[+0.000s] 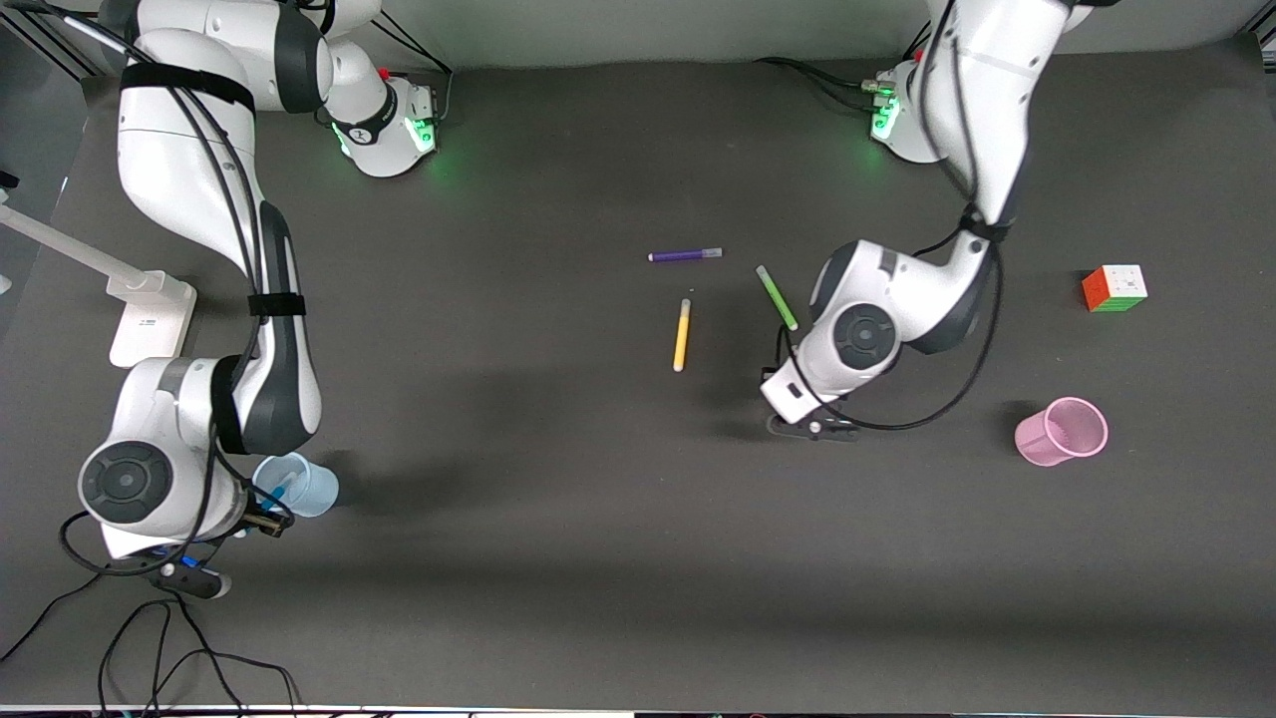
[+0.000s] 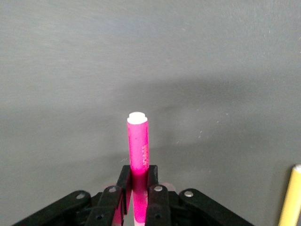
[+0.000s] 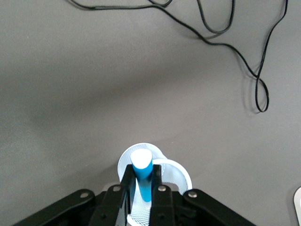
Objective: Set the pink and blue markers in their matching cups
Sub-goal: 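Drop the blue marker into the blue cup while the left gripper carries pink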
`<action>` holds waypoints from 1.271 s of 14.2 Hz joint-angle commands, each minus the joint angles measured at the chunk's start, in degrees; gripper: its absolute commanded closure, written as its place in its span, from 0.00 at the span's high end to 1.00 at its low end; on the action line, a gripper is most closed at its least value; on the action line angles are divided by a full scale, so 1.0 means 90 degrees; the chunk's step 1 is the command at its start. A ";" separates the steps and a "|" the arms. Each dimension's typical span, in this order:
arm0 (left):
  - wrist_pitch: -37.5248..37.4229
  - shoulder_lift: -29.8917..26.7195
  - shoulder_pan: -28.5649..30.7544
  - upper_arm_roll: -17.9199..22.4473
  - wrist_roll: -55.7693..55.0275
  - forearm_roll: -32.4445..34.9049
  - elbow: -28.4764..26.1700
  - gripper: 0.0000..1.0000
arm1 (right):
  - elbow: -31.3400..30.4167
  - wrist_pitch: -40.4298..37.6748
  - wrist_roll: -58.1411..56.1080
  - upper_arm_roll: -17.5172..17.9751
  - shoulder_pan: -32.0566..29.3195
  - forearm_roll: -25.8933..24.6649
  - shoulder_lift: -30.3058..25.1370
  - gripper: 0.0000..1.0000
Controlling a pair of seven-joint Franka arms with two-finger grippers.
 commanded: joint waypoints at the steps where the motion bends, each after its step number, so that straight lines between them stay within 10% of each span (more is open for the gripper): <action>1: -0.1109 -0.0698 0.0526 0.0013 0.0235 0.0070 0.0167 0.00 | -0.0730 0.0447 0.0023 -0.0017 0.0093 -0.0155 -0.0432 0.00; 7: -0.1797 -0.1217 0.2195 0.0072 0.3404 0.0695 0.0450 0.00 | -0.0966 0.0762 0.0023 -0.0027 0.0132 -0.0165 -0.0452 0.00; 11: -0.1037 -0.1149 0.2842 0.0072 0.5281 0.0754 0.0461 0.00 | -0.0966 0.0771 0.0033 -0.0027 0.0142 -0.0165 -0.0462 0.99; 18: -0.0215 -0.1032 0.3759 0.0052 0.8319 0.0111 0.0216 0.00 | -0.0927 0.0606 0.0033 -0.0017 0.0103 -0.0068 -0.0968 1.00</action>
